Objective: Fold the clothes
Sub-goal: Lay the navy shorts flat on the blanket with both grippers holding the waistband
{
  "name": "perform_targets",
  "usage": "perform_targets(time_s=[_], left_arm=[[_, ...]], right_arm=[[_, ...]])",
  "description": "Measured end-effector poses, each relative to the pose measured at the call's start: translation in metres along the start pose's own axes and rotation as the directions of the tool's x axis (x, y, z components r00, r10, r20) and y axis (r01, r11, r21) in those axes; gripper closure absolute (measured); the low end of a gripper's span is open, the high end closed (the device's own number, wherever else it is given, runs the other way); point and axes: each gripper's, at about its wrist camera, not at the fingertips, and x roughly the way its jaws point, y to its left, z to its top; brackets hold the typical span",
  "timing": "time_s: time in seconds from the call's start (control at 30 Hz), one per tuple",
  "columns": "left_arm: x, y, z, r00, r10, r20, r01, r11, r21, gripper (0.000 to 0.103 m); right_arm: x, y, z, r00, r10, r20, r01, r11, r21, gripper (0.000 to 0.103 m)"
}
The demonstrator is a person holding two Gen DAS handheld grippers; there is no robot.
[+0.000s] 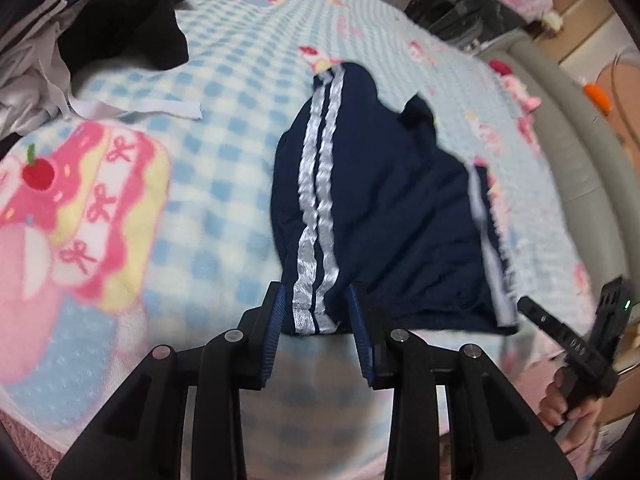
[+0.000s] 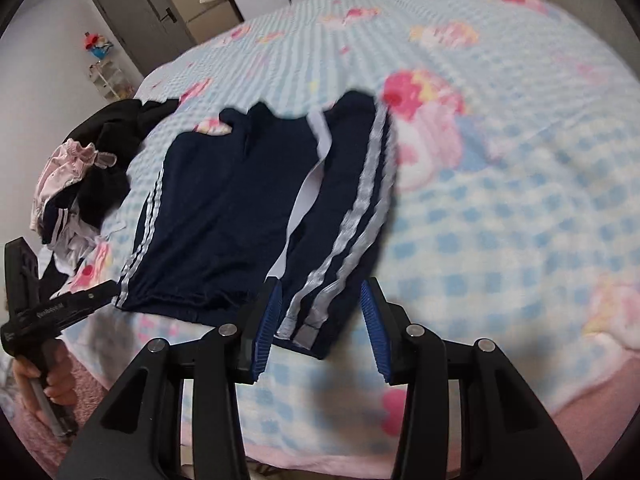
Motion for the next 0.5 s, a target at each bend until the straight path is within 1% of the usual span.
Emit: perform_targets(time_s=[0.07, 0.1, 0.13, 0.17, 0.27, 0.33, 0.4, 0.43, 0.47, 0.5], left_arm=[[0.005, 0.000, -0.005, 1.000, 0.026, -0.015, -0.026, 1.000, -0.002, 0.067], [0.003, 0.003, -0.007, 1.000, 0.015, -0.008, -0.016, 1.000, -0.009, 0.067], [-0.001, 0.005, -0.009, 1.000, 0.003, 0.001, -0.003, 1.000, -0.016, 0.067], [-0.004, 0.008, -0.009, 1.000, -0.020, 0.007, 0.021, 1.000, -0.023, 0.067], [-0.003, 0.014, -0.005, 0.991, -0.137, -0.001, 0.136, 0.989, -0.066, 0.067], [0.006, 0.015, -0.002, 0.984, -0.180, -0.017, 0.178, 0.981, -0.078, 0.067], [0.016, 0.007, 0.001, 0.984, -0.175, -0.031, 0.173, 0.983, -0.060, 0.069], [0.019, 0.002, 0.002, 0.987, -0.159, -0.033, 0.157, 0.987, -0.043, 0.072], [0.017, 0.000, 0.001, 0.989, -0.146, -0.031, 0.145, 0.989, -0.028, 0.087], [0.013, -0.002, 0.000, 0.991, -0.134, -0.028, 0.134, 0.991, -0.013, 0.089]], right_arm=[[0.016, 0.001, -0.007, 0.995, -0.094, -0.038, 0.093, 0.995, -0.023, 0.061], [0.019, 0.000, -0.010, 0.992, -0.124, -0.039, 0.123, 0.992, -0.028, 0.061], [0.017, -0.003, -0.013, 0.992, -0.121, -0.031, 0.121, 0.993, -0.018, 0.061], [0.014, -0.005, -0.015, 0.994, -0.109, -0.023, 0.109, 0.994, -0.003, 0.061], [0.006, -0.007, -0.016, 0.999, -0.045, 0.006, 0.045, 0.999, 0.003, 0.061], [0.008, -0.006, -0.012, 1.000, 0.014, 0.000, -0.014, 1.000, 0.015, 0.061], [0.016, -0.003, -0.011, 0.999, 0.052, -0.015, -0.052, 0.998, 0.031, 0.061], [0.017, -0.001, -0.011, 0.998, 0.060, -0.018, -0.059, 0.998, 0.030, 0.064], [0.016, 0.000, -0.010, 0.998, 0.062, -0.018, -0.061, 0.998, 0.024, 0.075], [0.016, 0.001, -0.010, 0.998, 0.064, -0.019, -0.064, 0.998, 0.017, 0.078]])
